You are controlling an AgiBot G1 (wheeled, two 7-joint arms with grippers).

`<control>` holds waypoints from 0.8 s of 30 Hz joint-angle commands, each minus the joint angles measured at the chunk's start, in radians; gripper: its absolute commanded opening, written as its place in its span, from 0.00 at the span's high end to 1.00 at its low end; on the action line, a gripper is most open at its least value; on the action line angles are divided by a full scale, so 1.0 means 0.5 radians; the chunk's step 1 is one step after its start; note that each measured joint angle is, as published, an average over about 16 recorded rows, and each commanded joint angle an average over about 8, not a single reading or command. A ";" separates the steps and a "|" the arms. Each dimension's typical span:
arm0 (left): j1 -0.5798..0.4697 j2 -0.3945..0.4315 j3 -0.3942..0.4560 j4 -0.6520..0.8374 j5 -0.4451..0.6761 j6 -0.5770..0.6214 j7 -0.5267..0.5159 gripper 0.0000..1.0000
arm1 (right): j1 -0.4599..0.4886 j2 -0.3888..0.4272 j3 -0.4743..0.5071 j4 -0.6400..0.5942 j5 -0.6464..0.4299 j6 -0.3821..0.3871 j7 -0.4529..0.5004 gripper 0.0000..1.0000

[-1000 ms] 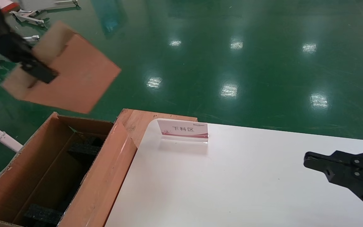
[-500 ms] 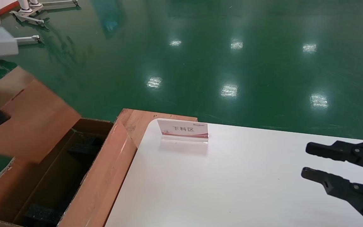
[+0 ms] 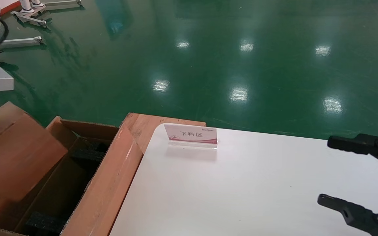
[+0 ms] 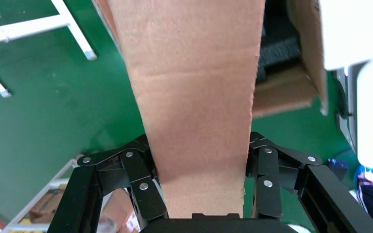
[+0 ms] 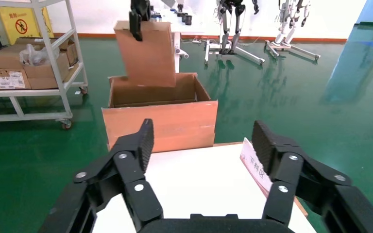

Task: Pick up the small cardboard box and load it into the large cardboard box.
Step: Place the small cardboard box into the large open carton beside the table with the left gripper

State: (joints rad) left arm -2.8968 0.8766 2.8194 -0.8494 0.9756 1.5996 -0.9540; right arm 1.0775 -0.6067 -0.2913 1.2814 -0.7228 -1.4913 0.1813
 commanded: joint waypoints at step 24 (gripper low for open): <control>0.745 -0.252 -0.137 0.679 -0.239 -0.162 0.242 1.00 | 0.001 0.001 -0.003 0.000 0.002 0.001 -0.001 0.00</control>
State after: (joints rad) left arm -2.5276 0.7543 2.7524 -0.5116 0.8576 1.5255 -0.8334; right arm 1.0779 -0.6061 -0.2928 1.2814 -0.7218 -1.4907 0.1805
